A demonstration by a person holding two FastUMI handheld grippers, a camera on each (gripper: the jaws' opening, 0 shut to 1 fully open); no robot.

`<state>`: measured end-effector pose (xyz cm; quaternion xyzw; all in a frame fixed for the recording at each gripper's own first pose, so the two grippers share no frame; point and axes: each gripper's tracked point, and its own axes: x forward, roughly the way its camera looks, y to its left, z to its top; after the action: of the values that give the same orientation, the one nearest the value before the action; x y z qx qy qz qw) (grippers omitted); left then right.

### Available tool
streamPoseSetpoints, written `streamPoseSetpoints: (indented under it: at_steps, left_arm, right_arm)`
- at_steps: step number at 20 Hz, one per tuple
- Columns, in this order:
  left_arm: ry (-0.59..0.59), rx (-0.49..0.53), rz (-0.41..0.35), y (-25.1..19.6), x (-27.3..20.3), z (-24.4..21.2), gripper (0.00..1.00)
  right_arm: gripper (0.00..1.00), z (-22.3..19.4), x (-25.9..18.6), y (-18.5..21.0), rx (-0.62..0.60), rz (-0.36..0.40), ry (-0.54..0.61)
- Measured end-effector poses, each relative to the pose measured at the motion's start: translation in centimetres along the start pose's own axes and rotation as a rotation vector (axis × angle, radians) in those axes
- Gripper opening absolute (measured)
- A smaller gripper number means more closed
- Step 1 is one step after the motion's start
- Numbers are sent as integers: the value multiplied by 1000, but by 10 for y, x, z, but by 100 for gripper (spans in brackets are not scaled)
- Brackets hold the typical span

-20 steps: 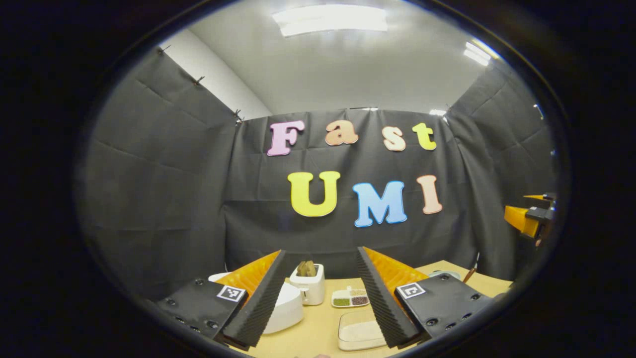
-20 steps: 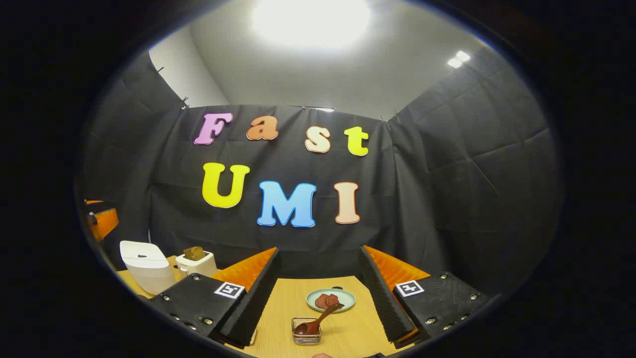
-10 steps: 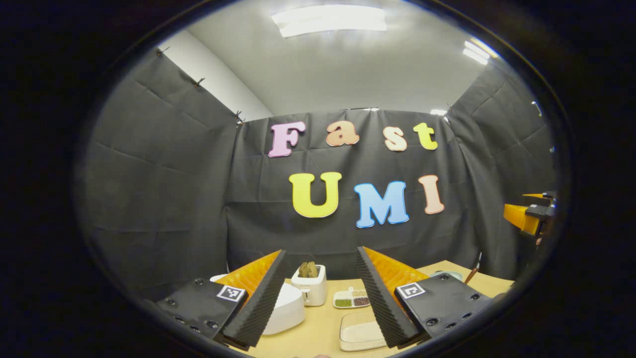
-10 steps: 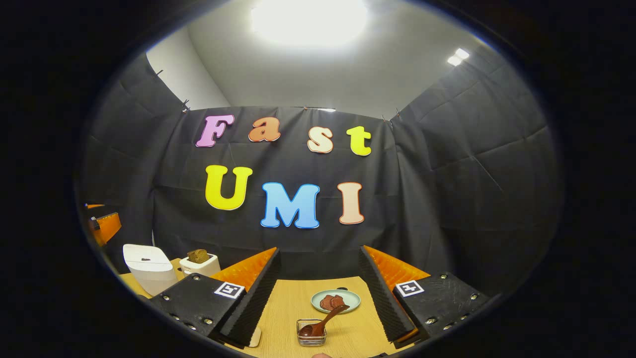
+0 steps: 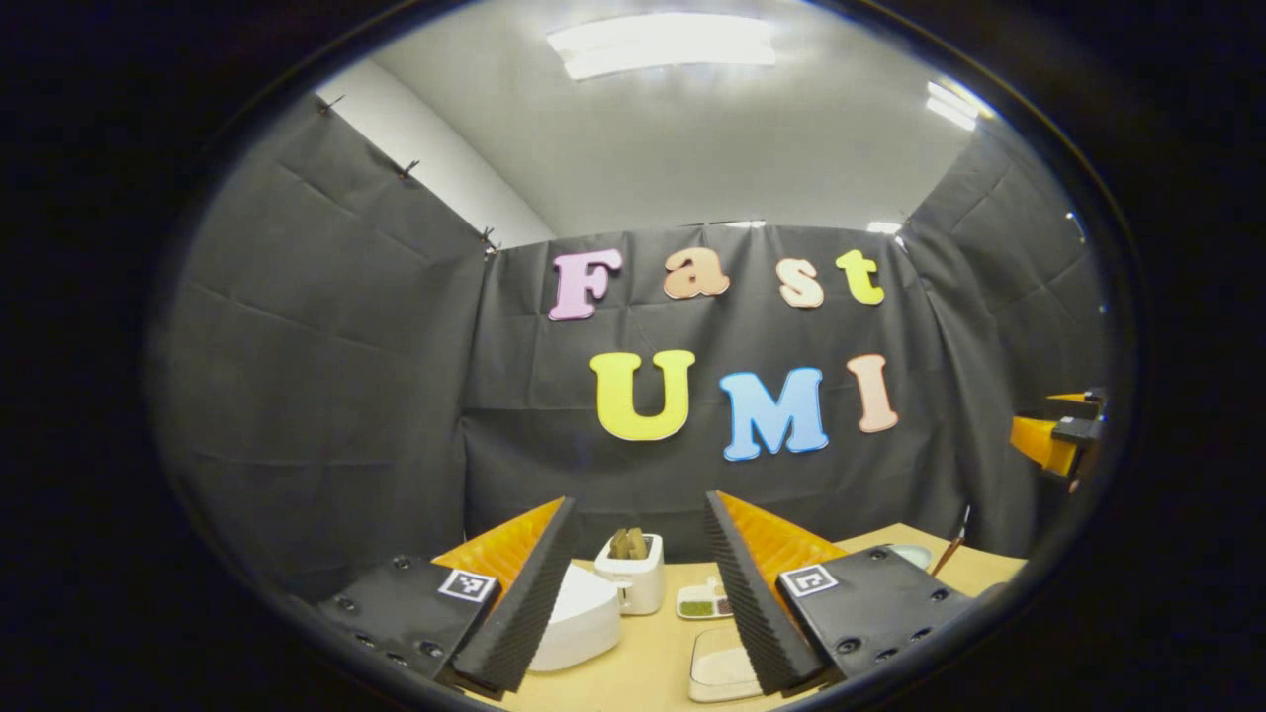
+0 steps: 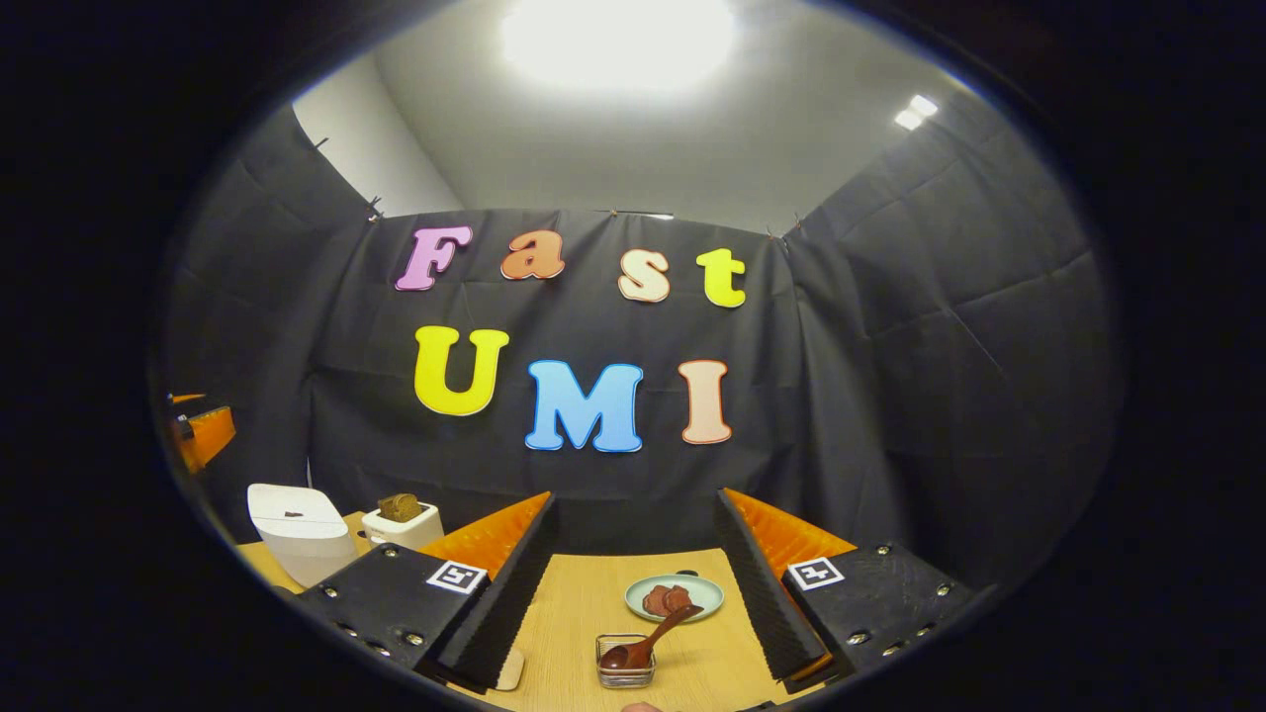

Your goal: Close the left gripper, press the button to open the rice cooker; take a wooden spoon from the chopstick holder with the right hand, scoop a spoonful of rice and pour it into the rice cooker, then put the wooden spoon back into the chopstick holder.

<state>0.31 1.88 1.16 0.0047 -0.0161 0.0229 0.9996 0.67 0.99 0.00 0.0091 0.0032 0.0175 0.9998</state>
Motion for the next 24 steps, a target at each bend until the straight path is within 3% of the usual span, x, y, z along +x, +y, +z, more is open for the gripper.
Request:
streamPoseSetpoints:
  at_steps: [2,3,4,5,6,9,11,12,13,24]
  left_arm:
    - [2,3,-12,-2,1,-2,81]
    - [4,6,-19,-3,3,-3,72]
    - [7,11,-13,-1,0,-7,72]
    - [11,10,-16,-1,3,-8,62]
    - [17,8,-19,-2,5,-9,46]
    - [30,21,-27,-1,8,-17,45]
    - [12,18,20,11,13,-13,14]
    - [1,7,18,13,14,-11,10]
    - [-9,15,48,19,26,-13,10]
    - [79,-39,57,95,86,-63,9]
  right_arm:
    - [95,-2,-1,-1,1,-4,4]
    - [95,-3,-1,-2,1,-6,7]
    - [95,-2,-2,-2,3,-8,8]
    - [95,-1,-2,-3,4,-9,5]
    - [95,1,-2,-3,4,-12,0]
    - [95,0,-4,-5,-3,-31,-1]
    - [95,2,-5,-5,-8,-38,-4]
    - [95,3,-5,-5,-11,-42,-8]
    - [95,3,-6,-4,-16,-46,-9]
    - [95,-3,-12,4,-74,-125,2]
